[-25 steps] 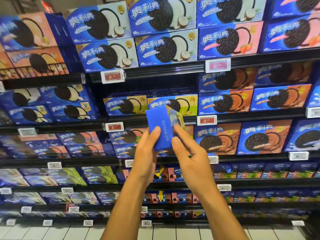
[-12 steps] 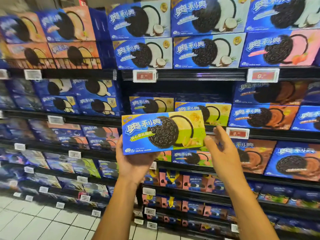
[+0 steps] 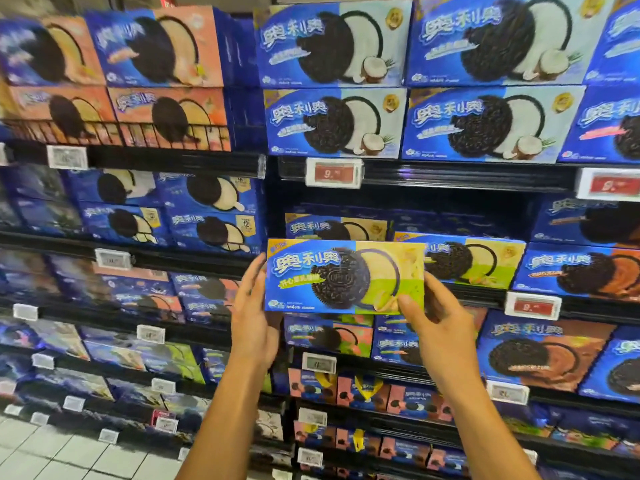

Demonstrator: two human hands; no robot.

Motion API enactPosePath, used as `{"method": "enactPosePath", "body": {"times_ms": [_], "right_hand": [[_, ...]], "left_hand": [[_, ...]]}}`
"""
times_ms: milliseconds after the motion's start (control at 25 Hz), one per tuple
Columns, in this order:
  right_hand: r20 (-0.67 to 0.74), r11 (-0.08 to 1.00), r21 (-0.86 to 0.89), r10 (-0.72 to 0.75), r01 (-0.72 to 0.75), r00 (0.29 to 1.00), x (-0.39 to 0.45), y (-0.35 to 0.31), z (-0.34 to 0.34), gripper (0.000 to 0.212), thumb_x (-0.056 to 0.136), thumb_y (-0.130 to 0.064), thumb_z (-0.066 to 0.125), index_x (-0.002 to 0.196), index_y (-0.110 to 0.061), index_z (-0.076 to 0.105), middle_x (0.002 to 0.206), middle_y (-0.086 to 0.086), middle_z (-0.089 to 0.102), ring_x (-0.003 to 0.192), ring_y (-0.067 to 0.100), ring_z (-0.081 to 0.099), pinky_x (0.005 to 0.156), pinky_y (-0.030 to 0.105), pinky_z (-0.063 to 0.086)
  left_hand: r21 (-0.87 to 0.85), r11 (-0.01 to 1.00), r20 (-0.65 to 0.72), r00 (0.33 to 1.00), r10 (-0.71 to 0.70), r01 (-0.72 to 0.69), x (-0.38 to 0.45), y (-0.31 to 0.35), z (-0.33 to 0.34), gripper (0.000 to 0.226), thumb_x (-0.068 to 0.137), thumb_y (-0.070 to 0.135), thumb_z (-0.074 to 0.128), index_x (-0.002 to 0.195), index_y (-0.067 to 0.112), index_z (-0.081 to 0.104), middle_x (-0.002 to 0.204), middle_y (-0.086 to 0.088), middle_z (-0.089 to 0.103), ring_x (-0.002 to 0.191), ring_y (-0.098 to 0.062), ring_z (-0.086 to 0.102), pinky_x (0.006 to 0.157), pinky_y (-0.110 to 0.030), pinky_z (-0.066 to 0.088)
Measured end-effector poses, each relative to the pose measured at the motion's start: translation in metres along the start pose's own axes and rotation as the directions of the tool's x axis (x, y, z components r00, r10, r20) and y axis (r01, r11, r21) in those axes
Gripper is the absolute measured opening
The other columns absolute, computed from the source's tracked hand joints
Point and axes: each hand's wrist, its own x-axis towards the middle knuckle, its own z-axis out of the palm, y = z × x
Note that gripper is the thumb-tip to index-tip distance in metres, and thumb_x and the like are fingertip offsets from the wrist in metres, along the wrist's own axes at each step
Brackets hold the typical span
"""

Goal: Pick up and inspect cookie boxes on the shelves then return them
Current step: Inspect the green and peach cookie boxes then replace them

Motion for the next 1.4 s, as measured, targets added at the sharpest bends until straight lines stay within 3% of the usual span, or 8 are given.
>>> {"method": "enactPosePath", "body": {"times_ms": [160,280,400,480,560,800,1000,1400], "right_hand": [[-0.081,1.0,-0.027,-0.009,0.007,0.997,0.019,0.006,0.031,0.052,0.091,-0.021,0.071,0.141,-0.021,0.056,0.134,-0.008,0.063,0.121,0.003,0.058,0.101,0.024,0.049],[-0.135,0.998,-0.057,-0.013,0.005,0.991,0.037,0.009,0.049,0.048,0.092,-0.021,0.071,0.138,-0.023,0.059,0.136,-0.002,0.06,0.127,0.014,0.055,0.106,0.032,0.045],[-0.177,0.994,-0.1,-0.067,0.05,0.982,0.055,0.012,0.063,0.041,0.092,-0.013,0.069,0.126,-0.035,0.062,0.121,0.002,0.06,0.111,0.015,0.059,0.087,0.011,0.045],[-0.208,0.992,-0.11,-0.081,0.059,0.975,0.063,0.012,0.07,0.042,0.092,-0.008,0.068,0.12,-0.038,0.063,0.113,0.0,0.059,0.106,0.016,0.06,0.079,0.003,0.042],[-0.228,0.985,-0.16,-0.1,0.064,0.968,0.07,0.015,0.077,0.042,0.091,-0.008,0.068,0.116,-0.041,0.062,0.108,-0.003,0.059,0.102,0.016,0.06,0.077,0.004,0.042],[-0.328,0.961,-0.272,-0.138,0.046,0.935,0.081,0.024,0.084,0.039,0.091,-0.012,0.069,0.121,-0.036,0.068,0.098,-0.007,0.055,0.088,-0.005,0.054,0.073,0.004,0.041],[-0.378,0.94,-0.34,-0.164,0.028,0.911,0.085,0.026,0.093,0.03,0.09,-0.012,0.071,0.118,-0.024,0.07,0.097,-0.003,0.058,0.084,-0.009,0.055,0.07,0.001,0.039],[-0.506,0.909,-0.41,-0.163,-0.07,0.847,0.091,0.035,0.107,0.035,0.091,-0.017,0.072,0.125,-0.012,0.064,0.109,-0.005,0.057,0.089,0.002,0.057,0.072,-0.001,0.037]], "left_hand": [[0.188,0.98,-0.022,0.998,0.067,-0.061,0.04,0.002,-0.01,0.028,0.102,0.011,0.044,0.111,0.022,0.068,0.104,0.005,0.076,0.09,-0.008,0.071,0.068,-0.022,0.057],[0.29,0.956,0.124,0.992,0.013,-0.049,0.071,0.009,-0.019,0.029,0.103,0.022,0.045,0.122,0.018,0.066,0.123,-0.004,0.07,0.111,-0.016,0.066,0.088,-0.029,0.055],[0.58,0.811,0.159,0.987,-0.023,-0.075,0.096,0.01,-0.017,0.024,0.101,0.022,0.053,0.121,0.032,0.061,0.134,0.001,0.06,0.122,-0.015,0.058,0.105,-0.035,0.046],[0.691,0.709,0.194,0.981,0.008,-0.142,0.104,0.007,-0.014,0.033,0.101,0.018,0.054,0.129,0.035,0.052,0.135,0.003,0.053,0.118,-0.006,0.056,0.097,-0.018,0.046],[0.692,0.711,0.188,0.982,-0.007,-0.127,0.112,0.006,-0.014,0.037,0.101,0.018,0.054,0.136,0.029,0.051,0.135,0.002,0.052,0.111,0.001,0.056,0.08,-0.006,0.046],[0.684,0.714,0.184,0.982,0.033,-0.152,0.129,0.001,-0.012,0.045,0.098,0.015,0.059,0.141,0.021,0.051,0.134,-0.006,0.058,0.119,-0.02,0.059,0.095,-0.036,0.054],[0.664,0.725,0.2,0.978,0.064,-0.183,0.139,-0.001,-0.012,0.044,0.096,0.012,0.061,0.138,0.023,0.054,0.122,0.004,0.066,0.107,0.001,0.062,0.072,-0.007,0.051],[0.743,0.613,0.246,0.961,0.125,-0.27,0.132,-0.009,-0.015,0.019,0.095,0.025,0.062,0.11,0.036,0.057,0.106,0.027,0.053,0.098,0.015,0.053,0.086,-0.023,0.044]]}}
